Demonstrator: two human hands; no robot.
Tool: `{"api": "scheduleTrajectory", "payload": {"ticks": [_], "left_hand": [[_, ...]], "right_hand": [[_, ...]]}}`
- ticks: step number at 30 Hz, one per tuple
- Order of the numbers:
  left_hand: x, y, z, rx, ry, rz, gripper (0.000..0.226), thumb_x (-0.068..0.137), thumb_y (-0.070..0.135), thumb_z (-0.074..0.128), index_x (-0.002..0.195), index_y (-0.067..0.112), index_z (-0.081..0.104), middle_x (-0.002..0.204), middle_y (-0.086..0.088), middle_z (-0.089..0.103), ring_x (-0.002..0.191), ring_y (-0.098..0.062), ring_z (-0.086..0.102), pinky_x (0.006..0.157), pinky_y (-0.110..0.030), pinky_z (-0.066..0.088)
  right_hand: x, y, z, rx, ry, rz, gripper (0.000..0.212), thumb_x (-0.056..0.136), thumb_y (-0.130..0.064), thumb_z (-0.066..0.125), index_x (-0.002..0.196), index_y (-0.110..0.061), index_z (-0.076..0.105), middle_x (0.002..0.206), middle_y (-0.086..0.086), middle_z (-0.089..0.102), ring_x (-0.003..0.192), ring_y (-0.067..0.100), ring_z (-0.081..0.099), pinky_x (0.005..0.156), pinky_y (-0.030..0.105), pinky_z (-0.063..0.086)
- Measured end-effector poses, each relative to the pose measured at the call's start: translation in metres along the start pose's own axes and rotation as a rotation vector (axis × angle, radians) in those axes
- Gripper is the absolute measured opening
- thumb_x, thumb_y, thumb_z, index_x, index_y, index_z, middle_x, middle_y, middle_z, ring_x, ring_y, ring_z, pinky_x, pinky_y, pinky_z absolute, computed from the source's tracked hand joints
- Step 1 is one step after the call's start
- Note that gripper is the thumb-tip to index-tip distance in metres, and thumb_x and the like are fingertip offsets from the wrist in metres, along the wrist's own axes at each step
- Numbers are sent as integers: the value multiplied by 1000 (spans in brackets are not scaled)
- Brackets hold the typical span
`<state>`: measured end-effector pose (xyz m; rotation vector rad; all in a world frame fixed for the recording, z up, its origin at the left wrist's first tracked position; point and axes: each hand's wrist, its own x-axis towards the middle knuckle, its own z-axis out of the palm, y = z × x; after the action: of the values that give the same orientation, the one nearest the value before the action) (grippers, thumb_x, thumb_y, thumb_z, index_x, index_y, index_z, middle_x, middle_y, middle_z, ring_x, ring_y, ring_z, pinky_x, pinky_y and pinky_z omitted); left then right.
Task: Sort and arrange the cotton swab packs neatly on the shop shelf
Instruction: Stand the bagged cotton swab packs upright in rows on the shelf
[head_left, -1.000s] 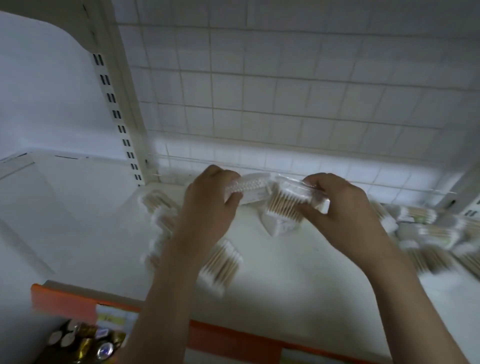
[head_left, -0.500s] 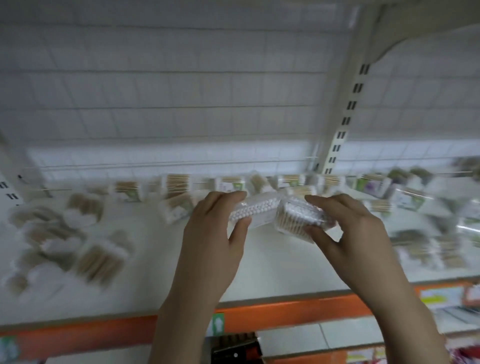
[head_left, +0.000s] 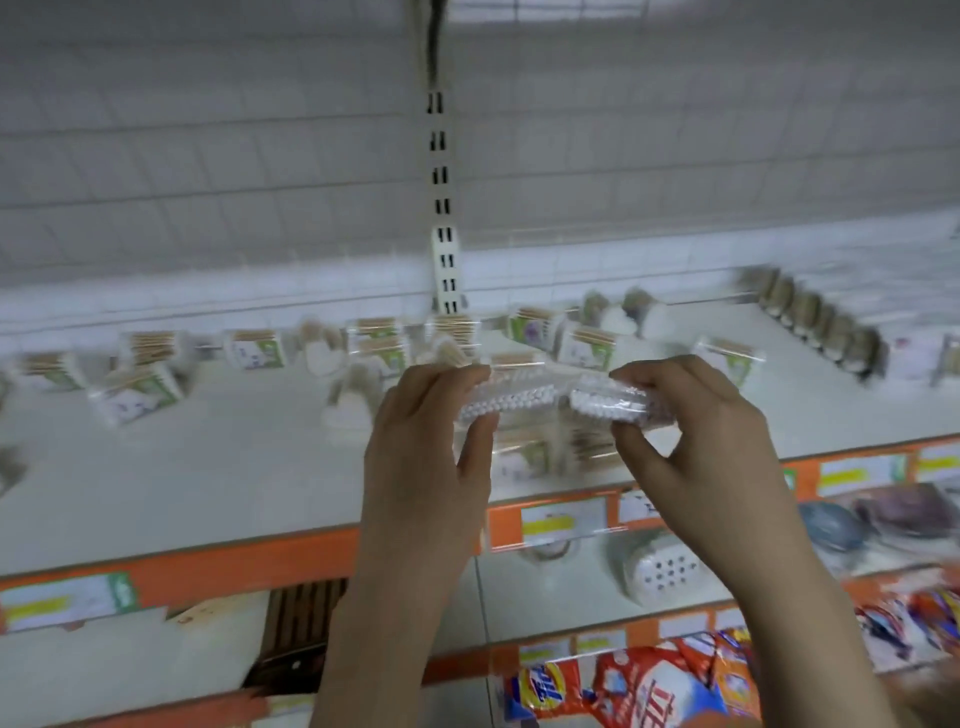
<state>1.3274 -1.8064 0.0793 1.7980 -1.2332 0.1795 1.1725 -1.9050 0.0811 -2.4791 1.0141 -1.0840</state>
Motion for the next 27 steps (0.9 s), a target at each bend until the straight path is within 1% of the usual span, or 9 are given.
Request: {"api": "scheduleTrajectory", "payload": {"ticks": [3, 6, 9, 13, 16, 19, 21, 23, 27], "left_hand": [[-4, 19, 16, -2, -23, -10, 28, 86, 12, 62, 113, 19, 63, 104, 13, 51, 101, -10, 51, 82, -12, 31], [0, 31, 29, 11, -53, -9, 28, 86, 14, 61, 114, 21, 62, 103, 17, 47, 101, -5, 47, 83, -11, 30], [5, 36, 42, 8, -83, 3, 29, 86, 16, 61, 115, 22, 61, 103, 20, 46, 100, 0, 44, 84, -10, 29], [15, 36, 59, -12, -129, 15, 30, 86, 16, 61, 116, 22, 61, 105, 18, 49, 103, -5, 48, 86, -14, 32], [25, 39, 72, -52, -130, 14, 29, 86, 17, 61, 115, 22, 61, 104, 18, 48, 103, -8, 50, 85, -17, 33], [33, 47, 87, -75, -123, 35, 30, 85, 13, 63, 114, 19, 62, 103, 14, 51, 102, -11, 51, 84, -13, 31], [37, 54, 98, -69, -131, 49, 31, 84, 11, 64, 114, 16, 63, 105, 8, 56, 101, -14, 53, 82, -13, 31], [38, 61, 111, -58, -141, 60, 30, 84, 12, 64, 114, 15, 63, 107, 4, 58, 100, -15, 53, 81, -13, 30], [36, 80, 142, -49, -167, 63, 31, 86, 15, 62, 117, 17, 61, 109, 6, 57, 104, -14, 53, 86, -14, 31]], "right_hand": [[-9, 21, -15, 8, 10, 35, 35, 71, 5, 68, 101, -12, 63, 93, -6, 54, 87, 16, 50, 70, 9, 28], [-12, 37, -24, 9, 20, 73, 34, 70, 6, 68, 99, -11, 62, 92, -4, 55, 88, 20, 54, 71, 14, 30], [-12, 50, -30, 3, 25, 103, 34, 71, 6, 68, 100, -11, 62, 93, -5, 55, 90, 19, 53, 72, 14, 31], [-8, 61, -37, -50, 18, 123, 33, 73, 3, 67, 104, -11, 63, 94, -2, 57, 90, 20, 53, 71, 17, 34], [0, 71, -45, -102, 16, 124, 33, 75, 1, 67, 105, -10, 64, 95, 1, 60, 90, 23, 55, 70, 16, 31], [8, 81, -53, -123, 2, 127, 33, 77, -1, 67, 108, -11, 64, 94, -2, 58, 88, 20, 53, 69, 15, 29], [9, 89, -58, -122, -5, 119, 34, 77, -2, 68, 110, -11, 64, 91, -7, 53, 84, 15, 50, 69, 13, 28], [10, 101, -63, -114, -7, 118, 36, 77, -1, 68, 111, -11, 64, 91, -8, 52, 83, 12, 48, 69, 13, 29], [10, 136, -77, -103, -30, 111, 36, 77, 0, 68, 111, -10, 64, 88, -6, 52, 80, 14, 48, 68, 14, 29]]}}
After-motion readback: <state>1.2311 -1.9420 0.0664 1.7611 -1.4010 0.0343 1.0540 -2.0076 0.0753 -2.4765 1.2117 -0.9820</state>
